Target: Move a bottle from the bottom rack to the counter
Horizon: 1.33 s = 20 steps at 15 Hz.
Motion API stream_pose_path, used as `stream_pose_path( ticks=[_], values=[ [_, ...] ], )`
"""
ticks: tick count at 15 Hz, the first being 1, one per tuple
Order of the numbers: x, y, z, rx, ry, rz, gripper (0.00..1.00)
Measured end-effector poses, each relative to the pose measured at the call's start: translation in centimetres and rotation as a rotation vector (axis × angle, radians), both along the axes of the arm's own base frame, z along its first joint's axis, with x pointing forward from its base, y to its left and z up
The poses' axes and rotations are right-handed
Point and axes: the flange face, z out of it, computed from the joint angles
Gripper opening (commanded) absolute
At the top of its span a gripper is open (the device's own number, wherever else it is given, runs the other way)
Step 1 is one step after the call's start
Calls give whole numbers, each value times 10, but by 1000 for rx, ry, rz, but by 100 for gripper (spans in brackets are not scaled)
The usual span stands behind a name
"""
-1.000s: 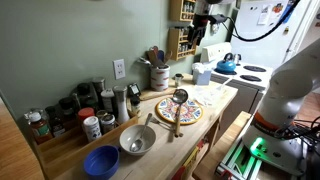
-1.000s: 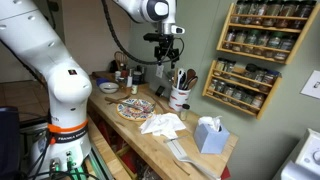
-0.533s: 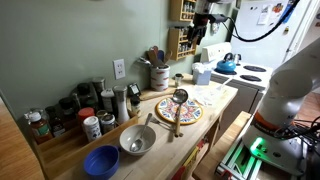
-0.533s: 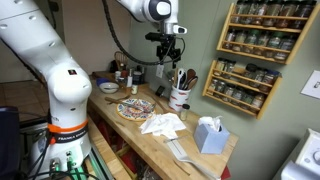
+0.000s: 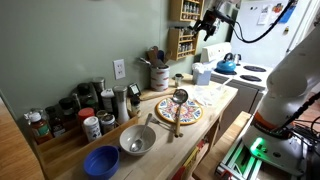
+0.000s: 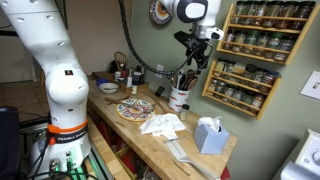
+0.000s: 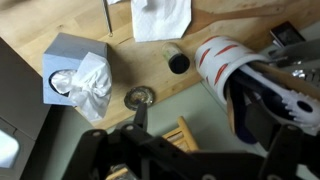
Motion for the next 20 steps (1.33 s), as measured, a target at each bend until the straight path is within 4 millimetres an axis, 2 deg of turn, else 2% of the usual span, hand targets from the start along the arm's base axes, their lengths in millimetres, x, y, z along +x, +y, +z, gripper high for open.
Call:
stream_pose_path(
  ticks=[4, 8, 11, 13, 20],
  values=[
    [18, -62, 12, 152, -88, -171, 100],
    [28, -119, 16, 287, -179, -336, 100],
    [33, -160, 17, 301, -221, -490, 100],
    [38, -172, 15, 290, -228, -543, 100],
    [45, -172, 18, 286, -236, -555, 100]
  ],
)
